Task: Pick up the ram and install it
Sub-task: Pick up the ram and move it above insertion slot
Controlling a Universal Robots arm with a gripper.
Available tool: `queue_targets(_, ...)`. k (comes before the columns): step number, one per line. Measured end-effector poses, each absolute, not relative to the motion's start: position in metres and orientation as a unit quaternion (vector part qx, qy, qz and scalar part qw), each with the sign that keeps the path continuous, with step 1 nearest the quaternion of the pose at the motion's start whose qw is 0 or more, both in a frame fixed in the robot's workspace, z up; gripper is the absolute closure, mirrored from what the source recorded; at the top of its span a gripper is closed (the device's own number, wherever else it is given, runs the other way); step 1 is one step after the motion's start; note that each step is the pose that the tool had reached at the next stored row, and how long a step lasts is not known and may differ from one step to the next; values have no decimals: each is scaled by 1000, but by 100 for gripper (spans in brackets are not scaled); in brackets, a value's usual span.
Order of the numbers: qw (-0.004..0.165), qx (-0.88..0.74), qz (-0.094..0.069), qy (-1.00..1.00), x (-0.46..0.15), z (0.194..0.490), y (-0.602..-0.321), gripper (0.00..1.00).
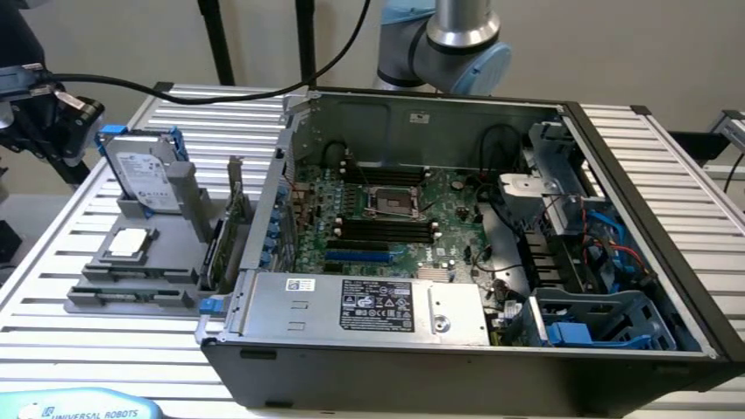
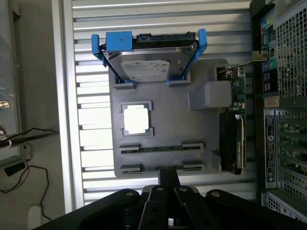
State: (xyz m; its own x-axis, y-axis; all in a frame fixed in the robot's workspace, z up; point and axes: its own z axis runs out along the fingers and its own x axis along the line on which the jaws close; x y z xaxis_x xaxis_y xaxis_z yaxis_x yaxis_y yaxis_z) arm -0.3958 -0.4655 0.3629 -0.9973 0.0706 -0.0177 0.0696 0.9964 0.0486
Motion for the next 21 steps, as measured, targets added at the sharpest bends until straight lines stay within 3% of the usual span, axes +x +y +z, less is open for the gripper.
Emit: queue_targets(21, 5, -138, 25, 990, -396, 360, -466, 89)
